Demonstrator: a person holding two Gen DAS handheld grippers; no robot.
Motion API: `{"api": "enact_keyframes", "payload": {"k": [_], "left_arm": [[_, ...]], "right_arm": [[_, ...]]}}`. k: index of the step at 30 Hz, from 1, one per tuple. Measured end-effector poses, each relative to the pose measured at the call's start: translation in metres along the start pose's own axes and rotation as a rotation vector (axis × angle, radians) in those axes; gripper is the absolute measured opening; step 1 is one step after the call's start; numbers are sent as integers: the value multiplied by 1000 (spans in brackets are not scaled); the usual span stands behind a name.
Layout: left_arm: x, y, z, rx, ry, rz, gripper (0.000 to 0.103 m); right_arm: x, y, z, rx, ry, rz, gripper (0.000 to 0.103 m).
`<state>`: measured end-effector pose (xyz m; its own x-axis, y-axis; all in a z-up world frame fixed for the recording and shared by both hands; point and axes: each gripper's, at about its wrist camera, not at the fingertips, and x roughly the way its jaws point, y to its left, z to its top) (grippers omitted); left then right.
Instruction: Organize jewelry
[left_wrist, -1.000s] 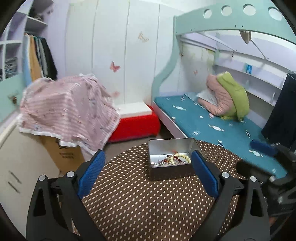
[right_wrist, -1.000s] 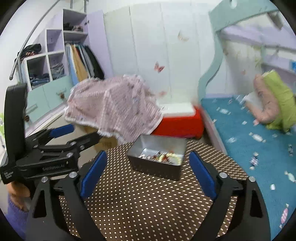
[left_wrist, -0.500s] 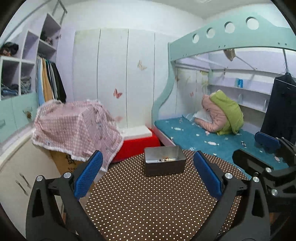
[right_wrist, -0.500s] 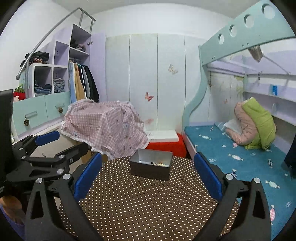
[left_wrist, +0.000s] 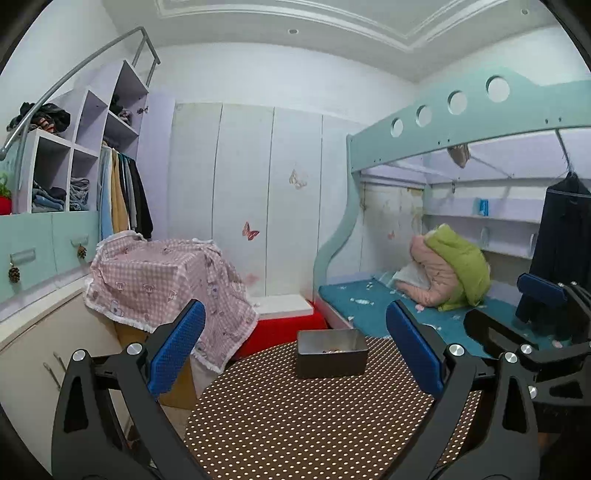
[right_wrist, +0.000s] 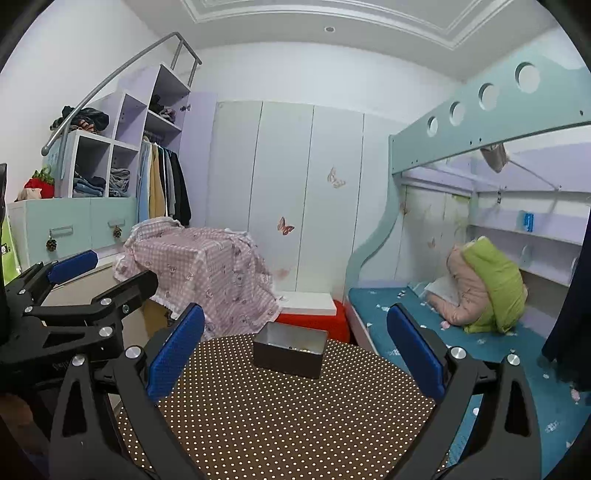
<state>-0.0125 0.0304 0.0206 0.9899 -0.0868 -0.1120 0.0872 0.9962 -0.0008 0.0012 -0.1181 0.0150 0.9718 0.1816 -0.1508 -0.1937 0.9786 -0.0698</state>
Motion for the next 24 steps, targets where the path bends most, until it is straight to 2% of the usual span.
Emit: {"api": "enact_keyframes", "payload": {"k": [8, 24], "left_arm": [[-12, -1, 2, 29, -52, 38, 98], [-6, 3, 3, 26, -38, 27, 98]], "right_arm": [[-5, 1, -3, 8, -14, 2, 95], [-6, -1, -4, 20, 2, 6, 95]]}}
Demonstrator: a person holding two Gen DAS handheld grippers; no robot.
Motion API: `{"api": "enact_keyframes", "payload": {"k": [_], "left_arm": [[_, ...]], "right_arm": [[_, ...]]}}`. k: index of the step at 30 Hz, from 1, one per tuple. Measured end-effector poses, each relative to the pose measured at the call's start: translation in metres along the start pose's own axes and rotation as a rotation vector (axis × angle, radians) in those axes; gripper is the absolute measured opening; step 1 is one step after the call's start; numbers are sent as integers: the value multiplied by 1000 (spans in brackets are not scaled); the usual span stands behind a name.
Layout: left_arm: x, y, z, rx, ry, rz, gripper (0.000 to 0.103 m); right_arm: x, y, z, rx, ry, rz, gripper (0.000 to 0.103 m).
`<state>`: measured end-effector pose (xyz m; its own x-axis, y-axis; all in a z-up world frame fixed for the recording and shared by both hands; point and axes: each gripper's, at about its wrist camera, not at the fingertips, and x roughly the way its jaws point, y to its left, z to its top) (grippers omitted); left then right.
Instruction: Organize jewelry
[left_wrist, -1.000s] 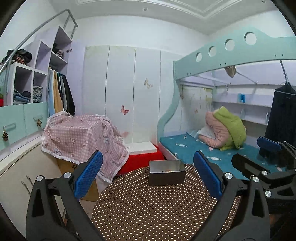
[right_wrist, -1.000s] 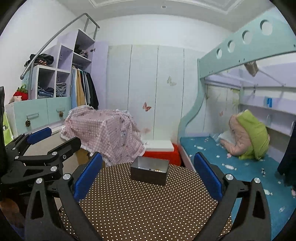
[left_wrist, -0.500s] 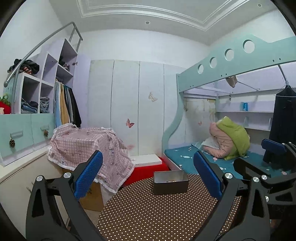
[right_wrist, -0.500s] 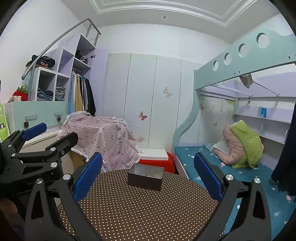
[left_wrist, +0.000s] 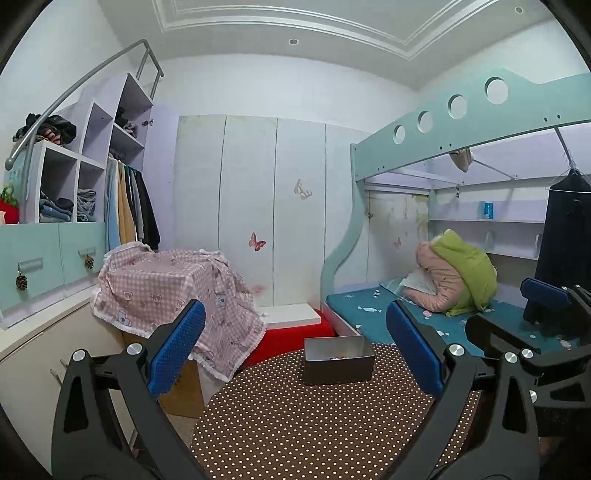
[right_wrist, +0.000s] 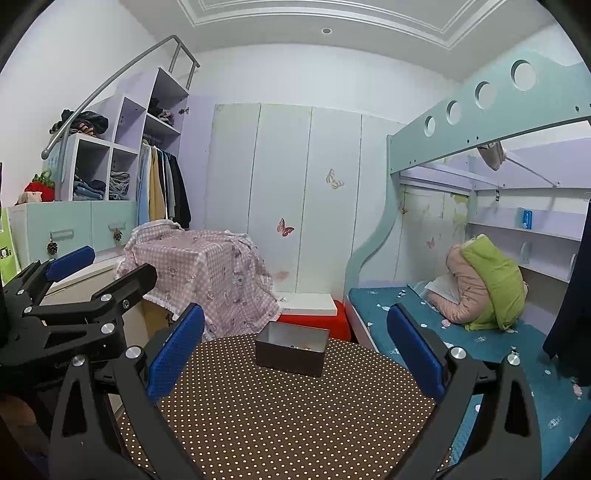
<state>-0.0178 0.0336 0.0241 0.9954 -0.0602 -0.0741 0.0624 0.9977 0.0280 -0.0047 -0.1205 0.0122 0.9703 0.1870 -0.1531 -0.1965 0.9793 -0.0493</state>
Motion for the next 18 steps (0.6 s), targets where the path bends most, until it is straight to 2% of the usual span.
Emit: {"api": "enact_keyframes", "payload": {"k": [18], "left_arm": [[4, 0, -5, 1, -5, 4, 98]], "right_arm": [[1, -1, 1, 10, 8, 3, 95]]}}
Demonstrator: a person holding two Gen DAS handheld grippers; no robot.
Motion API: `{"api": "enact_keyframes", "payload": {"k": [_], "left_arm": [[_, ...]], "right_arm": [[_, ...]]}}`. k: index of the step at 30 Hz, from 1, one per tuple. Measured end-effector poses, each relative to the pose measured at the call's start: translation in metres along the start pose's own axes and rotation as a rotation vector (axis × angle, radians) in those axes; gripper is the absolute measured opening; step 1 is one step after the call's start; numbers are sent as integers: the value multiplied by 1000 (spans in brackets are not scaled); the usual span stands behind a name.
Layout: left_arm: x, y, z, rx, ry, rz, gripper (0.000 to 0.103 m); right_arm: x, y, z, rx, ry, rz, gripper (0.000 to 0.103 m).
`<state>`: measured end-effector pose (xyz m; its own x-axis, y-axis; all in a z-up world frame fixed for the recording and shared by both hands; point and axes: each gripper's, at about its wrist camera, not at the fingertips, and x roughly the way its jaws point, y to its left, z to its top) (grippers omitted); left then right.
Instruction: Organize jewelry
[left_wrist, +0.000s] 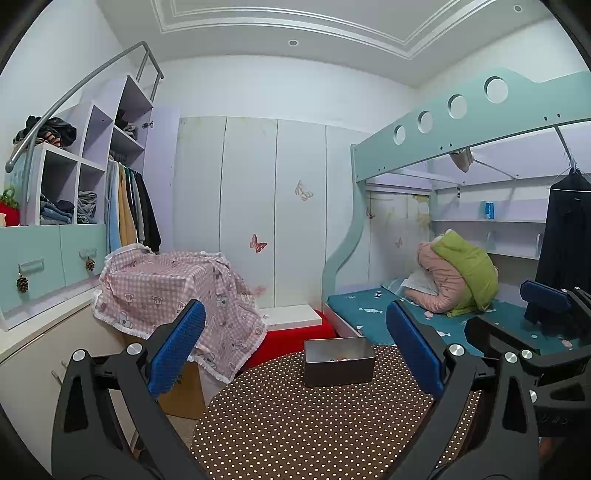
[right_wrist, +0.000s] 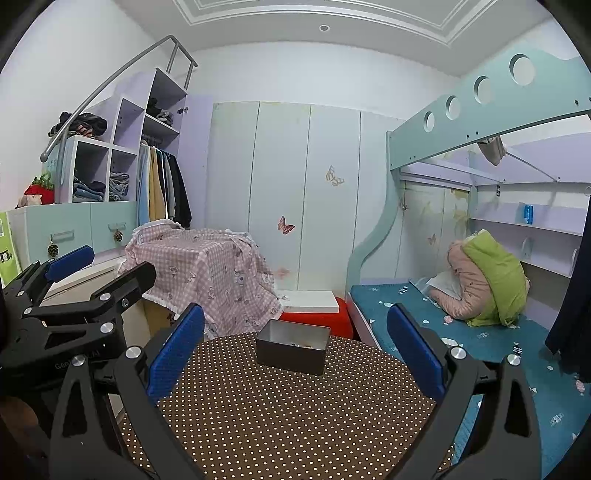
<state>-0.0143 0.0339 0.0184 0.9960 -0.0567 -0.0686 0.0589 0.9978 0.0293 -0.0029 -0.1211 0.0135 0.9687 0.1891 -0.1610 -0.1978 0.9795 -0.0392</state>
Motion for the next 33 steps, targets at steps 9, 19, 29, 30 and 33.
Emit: {"api": "enact_keyframes", "payload": {"k": [9, 19, 29, 30, 33], "left_arm": [[0, 0, 0, 2, -1, 1, 98], [4, -2, 0, 3, 3, -1, 98], [3, -2, 0, 2, 3, -2, 98], [3, -2, 0, 3, 3, -1, 98], [2, -2, 1, 3, 3, -1, 98]], "right_arm": [[0, 2, 0, 8, 2, 4, 95], [2, 2, 0, 14, 10, 6, 95], [2, 4, 0, 18, 12, 6, 95], [2, 4, 0, 18, 13, 7, 95], [3, 4, -1, 21, 14, 6, 95]]}}
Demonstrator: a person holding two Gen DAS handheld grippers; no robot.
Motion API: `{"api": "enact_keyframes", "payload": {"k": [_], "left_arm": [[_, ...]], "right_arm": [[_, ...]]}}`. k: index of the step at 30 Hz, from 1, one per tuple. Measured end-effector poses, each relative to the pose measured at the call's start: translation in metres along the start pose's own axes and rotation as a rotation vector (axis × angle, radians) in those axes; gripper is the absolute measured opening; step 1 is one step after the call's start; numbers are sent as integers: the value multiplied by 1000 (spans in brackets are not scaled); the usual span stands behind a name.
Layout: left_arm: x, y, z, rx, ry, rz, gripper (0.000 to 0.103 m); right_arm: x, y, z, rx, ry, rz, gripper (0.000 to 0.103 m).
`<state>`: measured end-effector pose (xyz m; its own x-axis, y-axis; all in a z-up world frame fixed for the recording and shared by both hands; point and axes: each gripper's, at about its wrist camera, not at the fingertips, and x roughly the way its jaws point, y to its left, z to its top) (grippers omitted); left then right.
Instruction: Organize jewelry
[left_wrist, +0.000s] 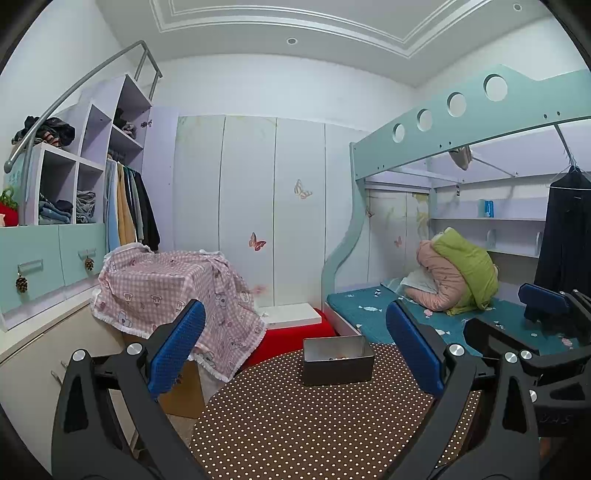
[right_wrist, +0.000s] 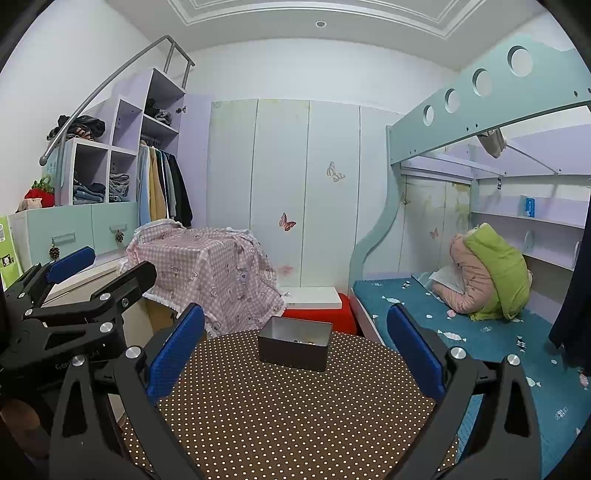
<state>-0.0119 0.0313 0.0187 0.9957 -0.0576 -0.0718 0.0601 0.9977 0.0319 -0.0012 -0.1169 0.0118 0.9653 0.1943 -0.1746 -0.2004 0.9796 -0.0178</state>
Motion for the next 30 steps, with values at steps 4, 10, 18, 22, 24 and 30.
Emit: {"api": "enact_keyframes", "payload": {"k": [4, 10, 18, 22, 24, 30], "left_arm": [[1, 0, -1, 1, 0, 0, 98], [3, -1, -3, 3, -1, 2, 98], [3, 0, -4, 3, 1, 0, 98], [3, 0, -3, 3, 2, -1, 98], [3, 1, -5, 1, 4, -3, 98], [8, 4, -12, -10, 26, -20, 98]], "right_arm": [[0, 0, 0, 1, 0, 1, 95], [0, 0, 0, 1, 0, 1, 95], [1, 3, -2, 5, 5, 1, 95], [0, 4, -3, 6, 5, 1, 95], [1, 4, -3, 7, 7, 0, 95], [4, 5, -7, 27, 23, 14, 95]]}}
